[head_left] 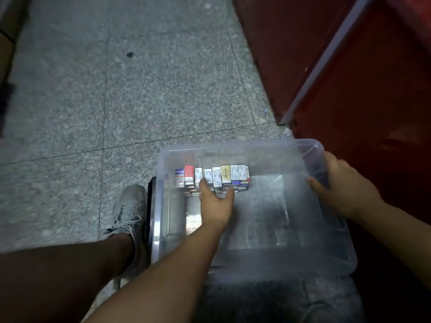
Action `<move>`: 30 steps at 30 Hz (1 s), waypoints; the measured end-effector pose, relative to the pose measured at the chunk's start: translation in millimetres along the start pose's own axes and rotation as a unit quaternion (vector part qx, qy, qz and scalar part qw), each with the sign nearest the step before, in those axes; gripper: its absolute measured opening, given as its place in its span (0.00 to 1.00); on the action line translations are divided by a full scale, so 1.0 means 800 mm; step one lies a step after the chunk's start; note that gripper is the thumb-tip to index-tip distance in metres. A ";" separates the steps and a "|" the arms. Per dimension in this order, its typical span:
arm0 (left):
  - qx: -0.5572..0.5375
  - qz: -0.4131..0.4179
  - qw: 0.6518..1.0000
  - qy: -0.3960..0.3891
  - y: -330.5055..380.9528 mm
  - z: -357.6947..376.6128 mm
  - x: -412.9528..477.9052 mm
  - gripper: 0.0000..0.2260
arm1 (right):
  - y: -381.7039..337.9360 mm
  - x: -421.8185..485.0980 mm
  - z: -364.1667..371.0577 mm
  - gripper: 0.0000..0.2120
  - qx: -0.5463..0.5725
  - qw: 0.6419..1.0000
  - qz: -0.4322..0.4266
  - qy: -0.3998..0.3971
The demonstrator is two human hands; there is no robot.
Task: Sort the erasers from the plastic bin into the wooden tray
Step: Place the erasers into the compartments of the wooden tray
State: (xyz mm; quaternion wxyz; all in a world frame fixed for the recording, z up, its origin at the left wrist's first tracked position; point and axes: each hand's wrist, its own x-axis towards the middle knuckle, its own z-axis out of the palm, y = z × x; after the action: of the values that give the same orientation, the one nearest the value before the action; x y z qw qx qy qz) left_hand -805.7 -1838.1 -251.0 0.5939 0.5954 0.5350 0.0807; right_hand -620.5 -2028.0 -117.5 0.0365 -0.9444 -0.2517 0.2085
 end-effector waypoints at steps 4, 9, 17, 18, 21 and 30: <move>-0.071 -0.037 0.996 0.032 -0.006 0.031 0.022 0.48 | -0.005 0.006 0.039 0.35 0.017 0.998 -0.002 0.056; -0.103 -0.048 0.988 0.100 -0.003 0.048 0.043 0.35 | -0.007 0.008 0.061 0.38 0.025 0.995 0.001 0.098; -0.184 -0.062 0.973 0.125 -0.013 0.054 0.055 0.19 | -0.005 0.011 0.067 0.36 0.038 0.993 -0.002 0.110; -0.190 -0.066 0.971 0.126 -0.016 0.055 0.054 0.18 | -0.004 0.011 0.068 0.36 0.039 0.993 -0.001 0.111; -0.198 -0.079 0.968 0.135 -0.015 0.058 0.052 0.16 | -0.003 0.012 0.070 0.36 0.039 0.992 -0.001 0.117; -0.234 -0.070 0.962 0.120 -0.007 0.055 0.052 0.16 | -0.002 0.014 0.070 0.36 0.038 0.993 -0.003 0.115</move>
State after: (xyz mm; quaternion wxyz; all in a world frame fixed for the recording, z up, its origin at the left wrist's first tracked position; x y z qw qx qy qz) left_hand -759.3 -1837.0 -290.2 0.6520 0.3869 0.6091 0.2328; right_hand -635.9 -2023.0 -172.4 0.1012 -0.9594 -0.2402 0.1075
